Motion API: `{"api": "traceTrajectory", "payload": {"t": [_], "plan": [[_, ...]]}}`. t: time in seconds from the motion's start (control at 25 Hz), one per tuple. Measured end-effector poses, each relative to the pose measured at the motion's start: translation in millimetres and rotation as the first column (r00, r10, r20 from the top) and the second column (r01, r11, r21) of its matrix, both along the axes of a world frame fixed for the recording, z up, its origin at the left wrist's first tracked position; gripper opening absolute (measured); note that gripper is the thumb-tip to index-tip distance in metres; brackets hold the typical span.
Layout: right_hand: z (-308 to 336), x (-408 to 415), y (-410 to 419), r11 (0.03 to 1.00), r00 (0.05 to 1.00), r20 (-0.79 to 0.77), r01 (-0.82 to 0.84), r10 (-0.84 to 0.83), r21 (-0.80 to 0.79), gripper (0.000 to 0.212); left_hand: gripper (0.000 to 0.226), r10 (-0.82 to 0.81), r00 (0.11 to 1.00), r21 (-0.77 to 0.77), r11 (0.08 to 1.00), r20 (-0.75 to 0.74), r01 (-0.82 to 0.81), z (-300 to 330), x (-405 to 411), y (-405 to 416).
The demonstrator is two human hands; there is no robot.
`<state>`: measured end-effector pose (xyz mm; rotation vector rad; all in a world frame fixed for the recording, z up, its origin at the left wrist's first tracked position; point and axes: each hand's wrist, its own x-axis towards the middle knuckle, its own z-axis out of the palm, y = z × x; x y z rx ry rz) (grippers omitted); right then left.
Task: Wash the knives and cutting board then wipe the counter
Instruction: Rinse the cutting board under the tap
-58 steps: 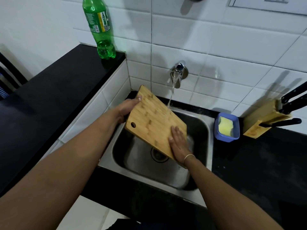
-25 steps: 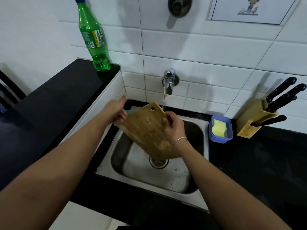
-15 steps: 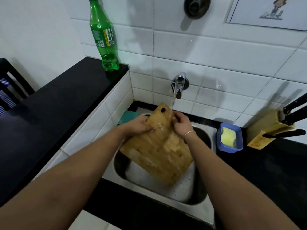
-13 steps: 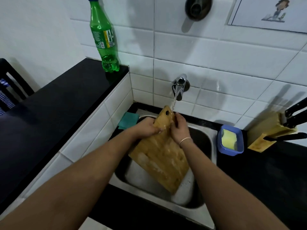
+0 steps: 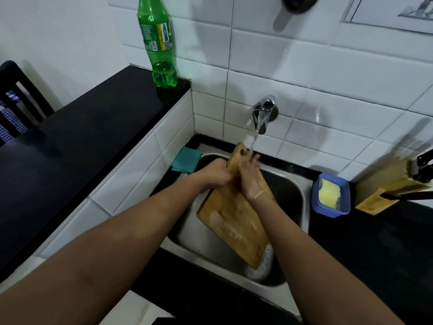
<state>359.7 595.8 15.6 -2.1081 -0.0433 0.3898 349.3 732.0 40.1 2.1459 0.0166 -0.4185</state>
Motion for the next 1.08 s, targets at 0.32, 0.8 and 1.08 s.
{"api": "traceTrajectory", "payload": {"t": [0.32, 0.8, 1.08], "plan": [[-32.8, -8.1, -25.5, 0.99, 0.953, 0.3, 0.076, -0.036, -0.123, 0.054, 0.019, 0.079, 0.995, -0.108, 0.991, -0.064, -0.085, 37.3, -9.2, 28.0], [-26.2, -2.2, -21.2, 0.879, 0.921, -0.012, 0.369, -0.39, -0.302, 0.063, 0.053, 0.154, 0.98, -0.282, 0.942, -0.122, -0.183, 49.4, -28.8, 58.4], [12.5, -20.5, 33.6, 0.978, 0.891, 0.431, -0.056, 0.14, -0.203, 0.07, 0.071, 0.201, 0.979, -0.213, 0.956, -0.025, -0.202, 51.4, -19.3, 32.2]]}}
